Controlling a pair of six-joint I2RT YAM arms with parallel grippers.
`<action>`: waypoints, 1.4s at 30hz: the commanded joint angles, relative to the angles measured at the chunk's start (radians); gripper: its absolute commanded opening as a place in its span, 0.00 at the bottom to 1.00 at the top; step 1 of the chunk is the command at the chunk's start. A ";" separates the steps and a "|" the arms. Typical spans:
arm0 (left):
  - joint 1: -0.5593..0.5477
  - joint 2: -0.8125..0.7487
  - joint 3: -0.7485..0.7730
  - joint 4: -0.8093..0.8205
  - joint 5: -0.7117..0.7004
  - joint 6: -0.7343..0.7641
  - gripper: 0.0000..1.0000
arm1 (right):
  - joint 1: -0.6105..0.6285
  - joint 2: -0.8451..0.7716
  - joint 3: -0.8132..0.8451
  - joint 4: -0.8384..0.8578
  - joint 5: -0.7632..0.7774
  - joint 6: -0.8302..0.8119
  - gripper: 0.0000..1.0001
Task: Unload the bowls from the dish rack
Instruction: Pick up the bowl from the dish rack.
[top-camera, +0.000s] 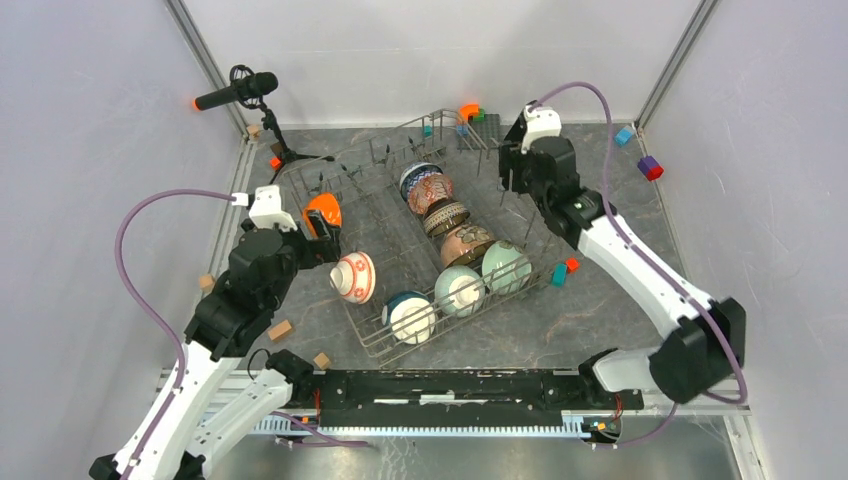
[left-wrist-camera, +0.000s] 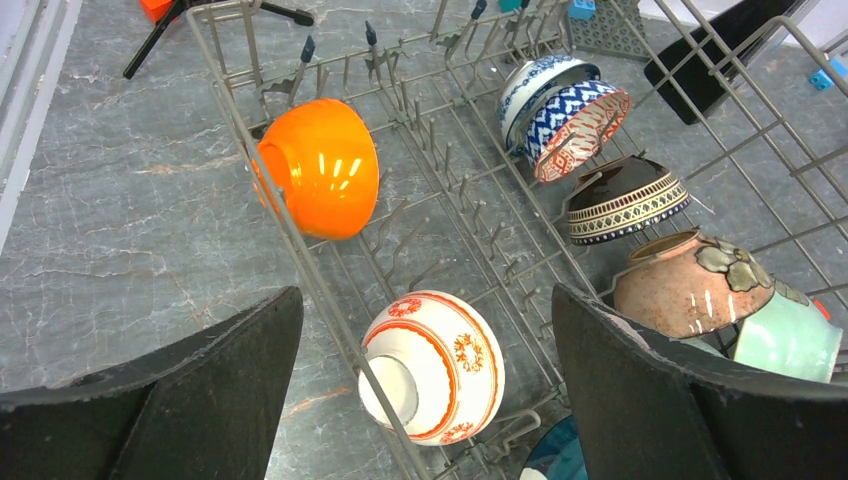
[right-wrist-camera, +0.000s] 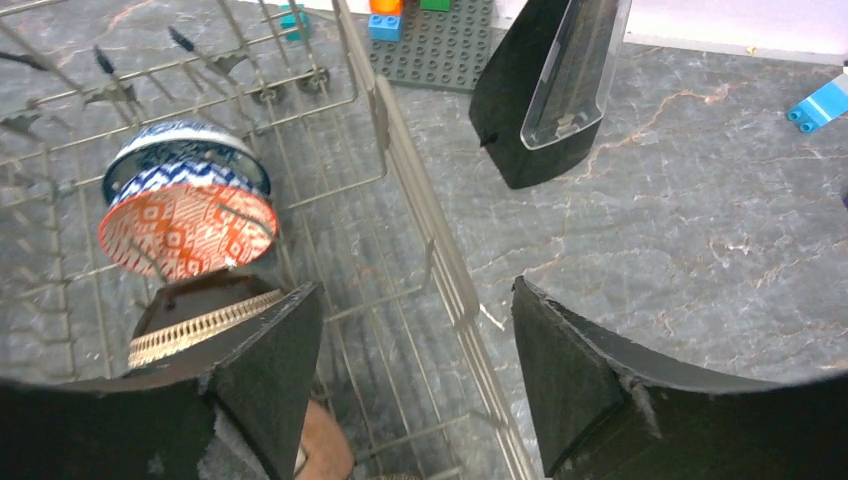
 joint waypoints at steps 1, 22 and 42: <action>-0.003 -0.022 -0.002 0.019 -0.031 -0.044 1.00 | -0.001 0.122 0.129 -0.029 0.066 -0.068 0.72; -0.003 -0.012 -0.002 0.017 -0.013 -0.039 1.00 | -0.090 0.205 0.065 -0.011 0.053 -0.045 0.34; -0.004 -0.006 -0.002 0.018 -0.002 -0.039 1.00 | -0.142 0.225 0.164 -0.074 0.047 -0.053 0.33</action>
